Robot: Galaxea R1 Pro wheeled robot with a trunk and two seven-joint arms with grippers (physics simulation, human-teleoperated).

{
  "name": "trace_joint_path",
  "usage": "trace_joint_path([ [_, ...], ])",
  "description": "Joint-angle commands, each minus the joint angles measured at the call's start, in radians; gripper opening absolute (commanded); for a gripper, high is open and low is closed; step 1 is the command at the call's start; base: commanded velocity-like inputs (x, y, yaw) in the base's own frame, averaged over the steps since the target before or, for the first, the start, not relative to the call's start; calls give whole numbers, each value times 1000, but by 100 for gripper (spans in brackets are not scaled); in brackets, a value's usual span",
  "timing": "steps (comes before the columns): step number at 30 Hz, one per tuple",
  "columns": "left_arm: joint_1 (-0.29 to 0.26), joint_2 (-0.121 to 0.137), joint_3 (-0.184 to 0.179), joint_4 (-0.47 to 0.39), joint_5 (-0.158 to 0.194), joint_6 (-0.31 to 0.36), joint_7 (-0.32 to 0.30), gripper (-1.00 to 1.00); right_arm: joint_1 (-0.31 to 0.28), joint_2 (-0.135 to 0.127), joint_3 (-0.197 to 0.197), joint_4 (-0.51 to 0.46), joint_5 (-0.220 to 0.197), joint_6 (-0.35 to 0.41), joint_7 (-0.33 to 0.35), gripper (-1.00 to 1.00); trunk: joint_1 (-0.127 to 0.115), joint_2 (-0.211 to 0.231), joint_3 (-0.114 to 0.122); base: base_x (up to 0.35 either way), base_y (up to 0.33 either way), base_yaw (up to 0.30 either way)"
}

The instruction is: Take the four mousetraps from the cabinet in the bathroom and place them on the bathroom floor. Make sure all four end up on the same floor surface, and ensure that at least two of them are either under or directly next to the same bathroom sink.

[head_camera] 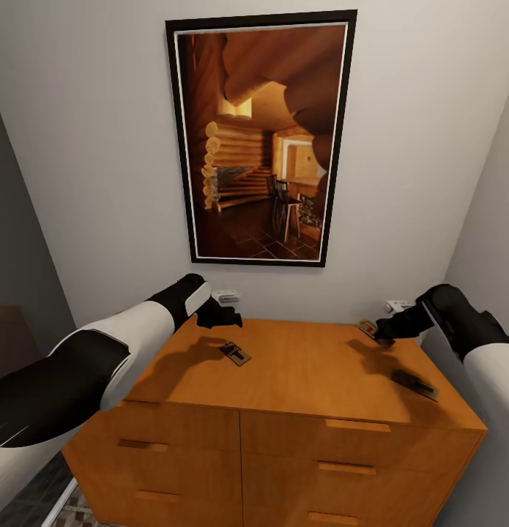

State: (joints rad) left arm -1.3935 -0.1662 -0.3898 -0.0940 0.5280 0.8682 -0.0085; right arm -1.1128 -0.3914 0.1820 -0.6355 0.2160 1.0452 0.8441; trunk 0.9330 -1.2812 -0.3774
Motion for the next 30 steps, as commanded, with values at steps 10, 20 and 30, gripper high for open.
trace_joint_path([
  [10, -1, -1, -4, -4, 8, 7, -1, 100, -1, -78, 2, -2, 12, 2, 10, -100, 0, -1, -1, 0, 0, 0],
  [20, -1, -4, -2, -4, 90, 8, 12, 100, -1, -104, 8, -3, 18, 2, 11, -100, 0, -1, -1, 0, 0, 0],
  [30, -1, -8, -2, -6, 287, 3, 170, 100, -1, -106, 10, -3, 19, 2, 13, -100, 0, -1, -1, 0, 0, 0],
])
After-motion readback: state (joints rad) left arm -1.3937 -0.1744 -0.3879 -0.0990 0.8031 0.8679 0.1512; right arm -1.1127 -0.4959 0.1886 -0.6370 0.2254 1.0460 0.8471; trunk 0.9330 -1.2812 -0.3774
